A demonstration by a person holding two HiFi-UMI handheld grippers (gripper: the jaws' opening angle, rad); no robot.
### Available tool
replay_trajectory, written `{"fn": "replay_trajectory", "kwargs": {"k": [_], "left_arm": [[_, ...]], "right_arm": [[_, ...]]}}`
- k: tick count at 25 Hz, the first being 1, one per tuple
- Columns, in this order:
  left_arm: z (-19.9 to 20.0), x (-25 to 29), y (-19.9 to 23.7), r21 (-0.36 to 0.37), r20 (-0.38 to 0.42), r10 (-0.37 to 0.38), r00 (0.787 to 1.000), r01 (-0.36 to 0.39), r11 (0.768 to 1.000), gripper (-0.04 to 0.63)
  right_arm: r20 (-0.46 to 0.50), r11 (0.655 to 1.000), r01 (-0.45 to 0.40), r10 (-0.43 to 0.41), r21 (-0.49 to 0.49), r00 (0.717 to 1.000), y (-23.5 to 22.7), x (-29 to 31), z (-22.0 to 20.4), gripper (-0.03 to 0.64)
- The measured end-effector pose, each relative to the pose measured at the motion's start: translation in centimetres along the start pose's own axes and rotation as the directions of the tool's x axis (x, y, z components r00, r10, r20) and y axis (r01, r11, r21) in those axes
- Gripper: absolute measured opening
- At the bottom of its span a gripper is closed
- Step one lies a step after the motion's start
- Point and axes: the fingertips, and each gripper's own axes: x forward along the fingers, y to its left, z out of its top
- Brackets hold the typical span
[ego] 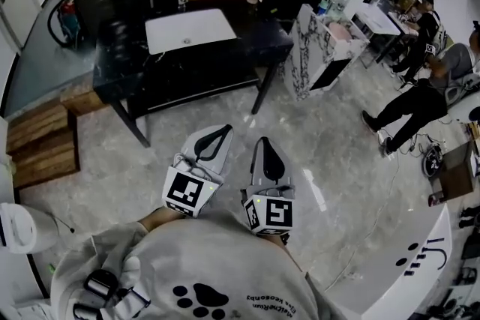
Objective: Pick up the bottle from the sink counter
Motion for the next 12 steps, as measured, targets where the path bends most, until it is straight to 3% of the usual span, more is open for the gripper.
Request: {"fn": "replay_trajectory", "kwargs": {"k": [12], "left_arm": [[-2.5, 9.4, 8.0, -0.025, 0.004, -0.069, 0.998, 0.069, 0.997, 0.002]], "right_arm": [[-0.023, 0.995, 0.099, -0.100, -0.015, 0.995, -3.8, 10.8, -1.9, 0.002]]}}
